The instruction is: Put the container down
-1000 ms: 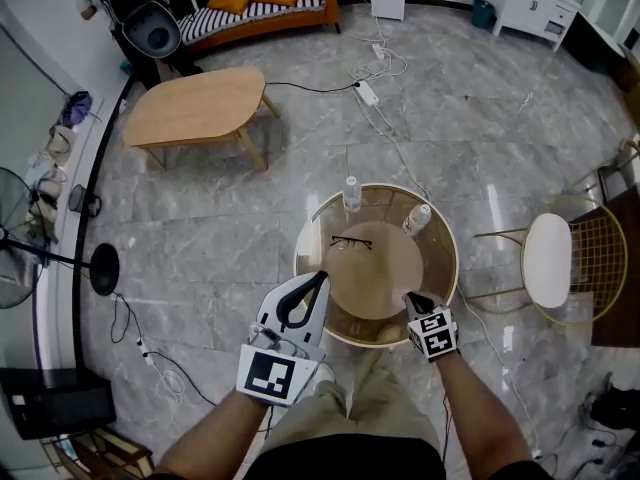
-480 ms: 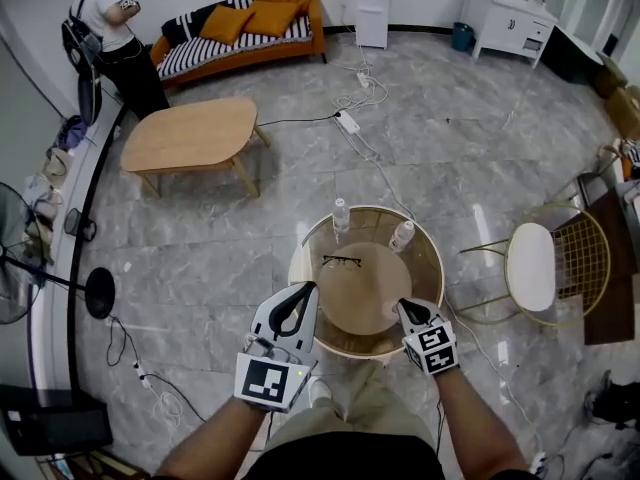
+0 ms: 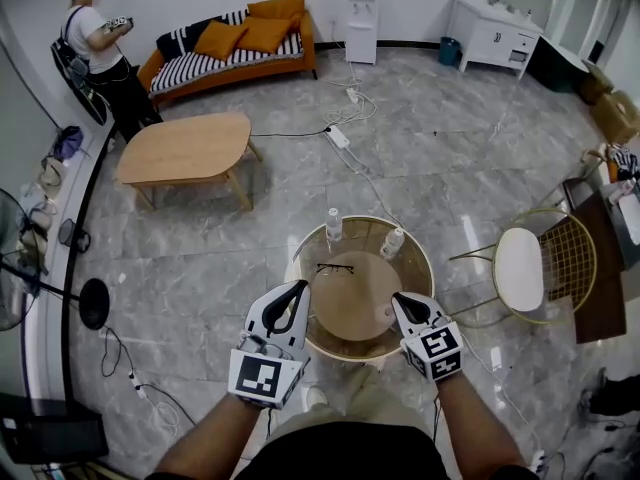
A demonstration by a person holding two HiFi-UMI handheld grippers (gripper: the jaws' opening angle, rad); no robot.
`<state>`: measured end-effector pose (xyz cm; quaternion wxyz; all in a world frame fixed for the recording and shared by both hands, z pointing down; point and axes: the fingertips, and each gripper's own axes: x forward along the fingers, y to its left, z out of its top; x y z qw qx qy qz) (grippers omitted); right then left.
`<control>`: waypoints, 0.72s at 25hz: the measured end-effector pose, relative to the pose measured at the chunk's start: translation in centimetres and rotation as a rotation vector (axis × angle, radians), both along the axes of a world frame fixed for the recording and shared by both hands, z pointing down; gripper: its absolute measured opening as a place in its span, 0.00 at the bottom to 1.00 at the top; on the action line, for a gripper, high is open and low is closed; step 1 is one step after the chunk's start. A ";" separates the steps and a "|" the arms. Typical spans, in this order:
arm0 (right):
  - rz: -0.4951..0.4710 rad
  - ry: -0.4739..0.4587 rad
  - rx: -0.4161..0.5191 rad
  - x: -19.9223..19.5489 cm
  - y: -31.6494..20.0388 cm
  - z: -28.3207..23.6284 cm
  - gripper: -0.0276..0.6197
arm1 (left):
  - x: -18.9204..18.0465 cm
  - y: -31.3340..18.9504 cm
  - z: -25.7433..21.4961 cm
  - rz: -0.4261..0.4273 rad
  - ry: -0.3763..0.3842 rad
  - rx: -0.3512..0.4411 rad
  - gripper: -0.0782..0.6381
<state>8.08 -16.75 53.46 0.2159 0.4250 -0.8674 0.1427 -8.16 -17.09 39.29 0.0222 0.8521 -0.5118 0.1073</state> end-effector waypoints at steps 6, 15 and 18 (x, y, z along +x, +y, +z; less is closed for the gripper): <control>0.005 -0.055 0.063 -1.4 1.1 -5.8 0.06 | -0.1 1.0 -2.5 0.030 0.022 0.048 0.13; 0.019 -0.088 0.139 -2.5 3.5 -12.0 0.06 | -0.9 2.9 -5.4 0.035 0.030 0.075 0.13; 0.008 -0.113 0.167 -3.1 4.4 -13.5 0.06 | -0.6 4.0 -6.5 0.067 0.058 0.107 0.13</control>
